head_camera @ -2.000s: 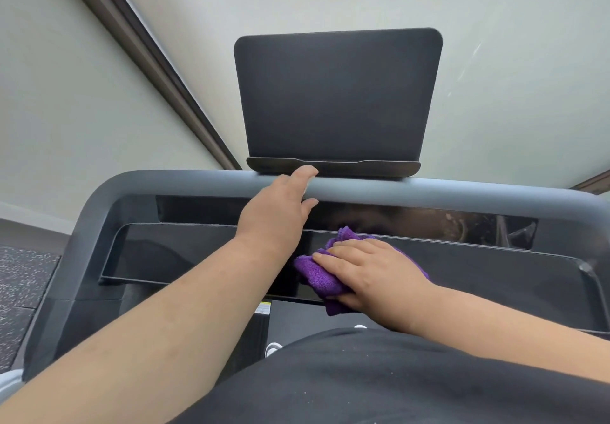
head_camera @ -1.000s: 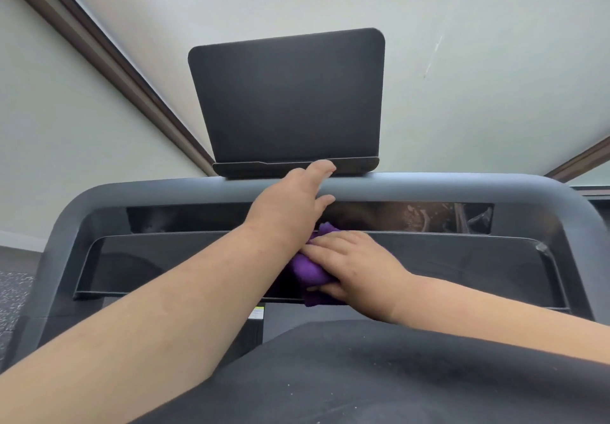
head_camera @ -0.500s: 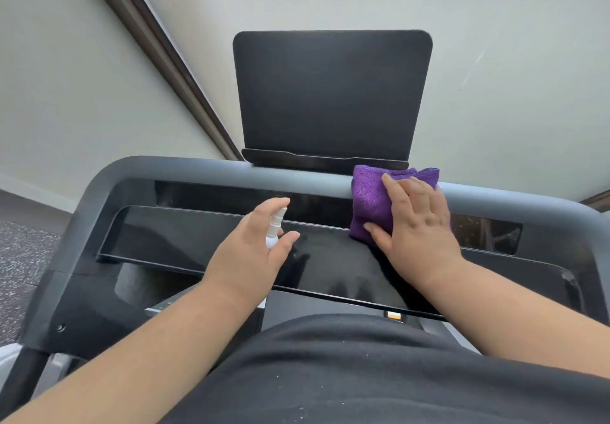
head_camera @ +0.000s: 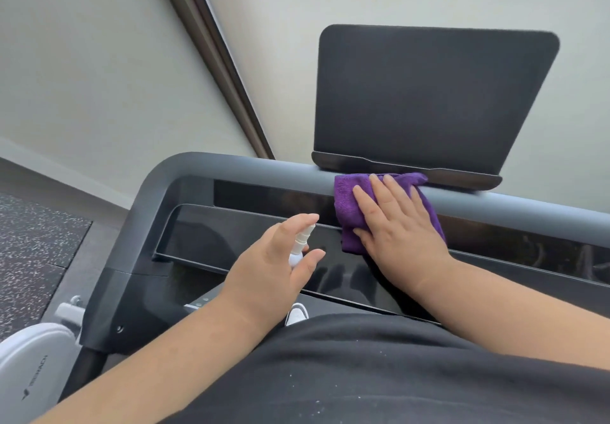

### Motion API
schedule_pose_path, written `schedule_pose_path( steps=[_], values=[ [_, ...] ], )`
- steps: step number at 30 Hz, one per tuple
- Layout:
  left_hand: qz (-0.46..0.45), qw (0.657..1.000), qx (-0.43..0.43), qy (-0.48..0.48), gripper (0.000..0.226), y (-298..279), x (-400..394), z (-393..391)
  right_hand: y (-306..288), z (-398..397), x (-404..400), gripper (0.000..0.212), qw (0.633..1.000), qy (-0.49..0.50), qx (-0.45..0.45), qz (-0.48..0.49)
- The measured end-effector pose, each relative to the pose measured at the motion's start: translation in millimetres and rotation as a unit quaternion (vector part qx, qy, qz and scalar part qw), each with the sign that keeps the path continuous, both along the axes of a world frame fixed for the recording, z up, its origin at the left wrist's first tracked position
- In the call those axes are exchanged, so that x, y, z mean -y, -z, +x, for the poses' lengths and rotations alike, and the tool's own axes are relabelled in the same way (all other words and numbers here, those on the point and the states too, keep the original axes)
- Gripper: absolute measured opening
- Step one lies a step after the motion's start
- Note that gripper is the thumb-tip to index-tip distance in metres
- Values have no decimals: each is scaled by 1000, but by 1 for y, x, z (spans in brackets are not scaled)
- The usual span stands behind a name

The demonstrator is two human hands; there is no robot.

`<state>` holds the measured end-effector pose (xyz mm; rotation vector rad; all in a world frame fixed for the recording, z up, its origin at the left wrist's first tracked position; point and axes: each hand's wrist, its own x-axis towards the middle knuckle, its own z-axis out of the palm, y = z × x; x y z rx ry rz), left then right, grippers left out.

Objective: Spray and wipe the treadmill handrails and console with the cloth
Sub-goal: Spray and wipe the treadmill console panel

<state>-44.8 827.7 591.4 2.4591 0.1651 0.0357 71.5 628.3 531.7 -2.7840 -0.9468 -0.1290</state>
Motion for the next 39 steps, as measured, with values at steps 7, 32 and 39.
schedule_pose_path(
  steps=[7, 32, 39],
  values=[
    [0, 999, 30, 21, 49, 5, -60, -2, -1, -1, -113, 66, 996, -60, -28, -55],
    [-61, 994, 75, 48, 48, 11, -127, -9, 0, -8, -185, 72, 996, -33, -29, -73],
    [-79, 991, 77, 73, 47, 10, -120, -5, -8, 0, -194, 82, 991, -66, -52, -101]
  ],
)
